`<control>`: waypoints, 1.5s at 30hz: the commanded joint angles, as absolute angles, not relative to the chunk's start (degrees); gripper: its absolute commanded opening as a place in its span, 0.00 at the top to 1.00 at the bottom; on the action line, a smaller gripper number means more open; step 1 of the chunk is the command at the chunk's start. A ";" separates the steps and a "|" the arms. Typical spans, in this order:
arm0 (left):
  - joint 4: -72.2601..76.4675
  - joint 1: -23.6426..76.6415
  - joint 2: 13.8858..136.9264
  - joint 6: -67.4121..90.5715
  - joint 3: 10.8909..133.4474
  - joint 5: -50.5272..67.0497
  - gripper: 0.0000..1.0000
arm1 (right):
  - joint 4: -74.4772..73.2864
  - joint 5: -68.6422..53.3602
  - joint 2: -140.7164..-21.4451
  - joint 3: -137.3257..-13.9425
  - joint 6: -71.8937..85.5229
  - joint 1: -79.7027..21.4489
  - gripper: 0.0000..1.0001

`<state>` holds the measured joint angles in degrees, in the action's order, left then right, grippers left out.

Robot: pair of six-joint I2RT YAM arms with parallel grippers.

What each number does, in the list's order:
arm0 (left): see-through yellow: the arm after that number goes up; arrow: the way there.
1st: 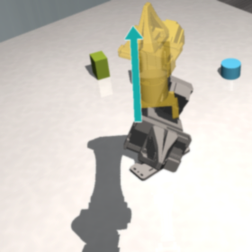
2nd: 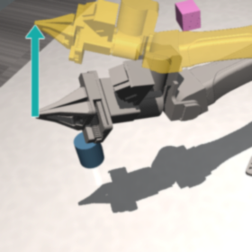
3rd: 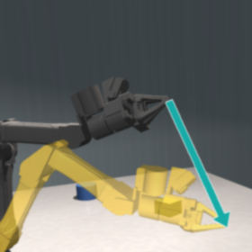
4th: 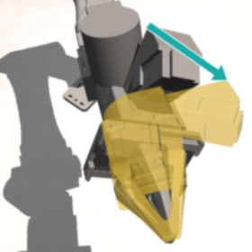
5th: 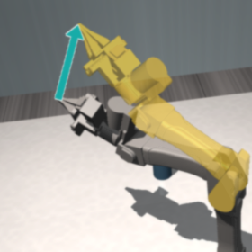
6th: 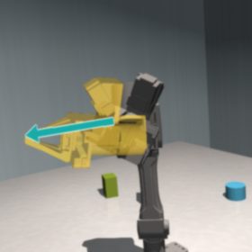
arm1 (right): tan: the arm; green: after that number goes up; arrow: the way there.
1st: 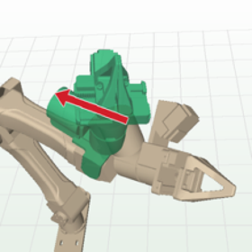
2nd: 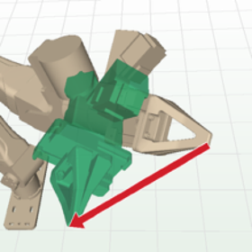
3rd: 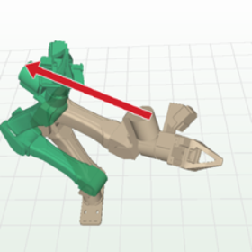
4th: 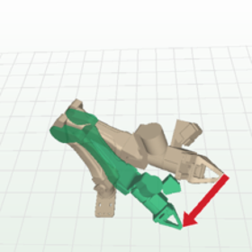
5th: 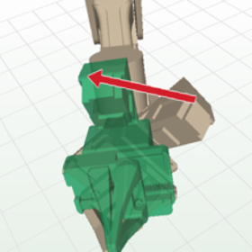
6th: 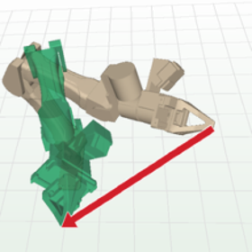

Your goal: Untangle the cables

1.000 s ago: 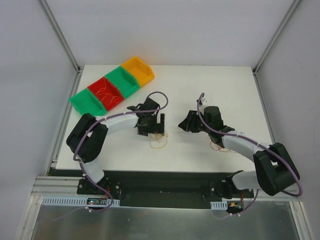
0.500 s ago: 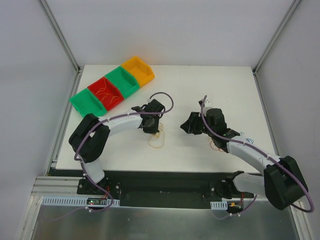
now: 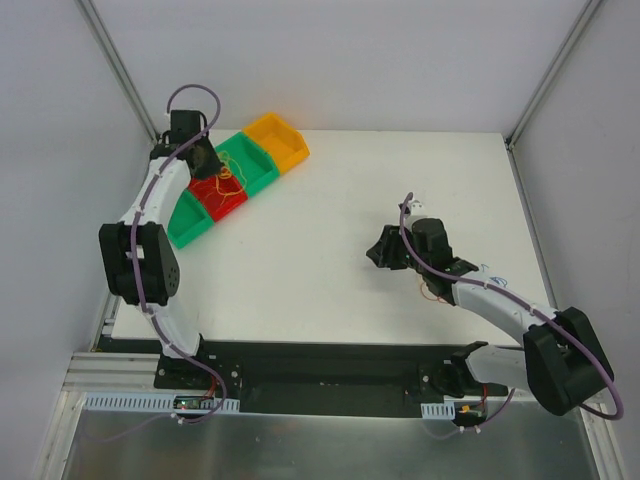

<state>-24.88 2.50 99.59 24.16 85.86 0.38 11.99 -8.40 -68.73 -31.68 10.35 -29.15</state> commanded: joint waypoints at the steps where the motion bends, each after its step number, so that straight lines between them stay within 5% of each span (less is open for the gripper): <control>1: -28.03 0.44 109.75 21.19 97.36 -4.28 1.00 | 13.62 -7.56 -69.96 -31.99 9.05 -28.48 0.52; 15: -31.28 -3.34 120.50 22.06 104.50 -8.27 1.00 | 13.71 -7.56 -71.54 -32.17 8.61 -26.89 0.52; 18: -31.46 -3.34 118.23 23.11 102.84 -4.23 0.59 | 13.97 -8.08 -71.98 -32.25 8.53 -26.81 0.53; 24: -31.64 -3.34 108.65 25.05 98.01 -1.41 0.36 | 13.89 -7.30 -71.11 -31.82 8.00 -26.81 0.53; 33: -25.50 -0.89 88.69 27.51 84.30 19.57 0.27 | 2.06 1.65 -65.75 -34.18 10.80 -24.27 0.51; 38: -24.96 9.47 87.19 24.70 82.36 25.82 0.26 | -18.43 5.01 -58.99 -36.82 14.50 -16.98 0.33; 45: -24.96 23.63 86.84 22.32 82.44 27.15 0.27 | -24.70 3.61 -51.07 -32.26 17.83 -10.37 0.37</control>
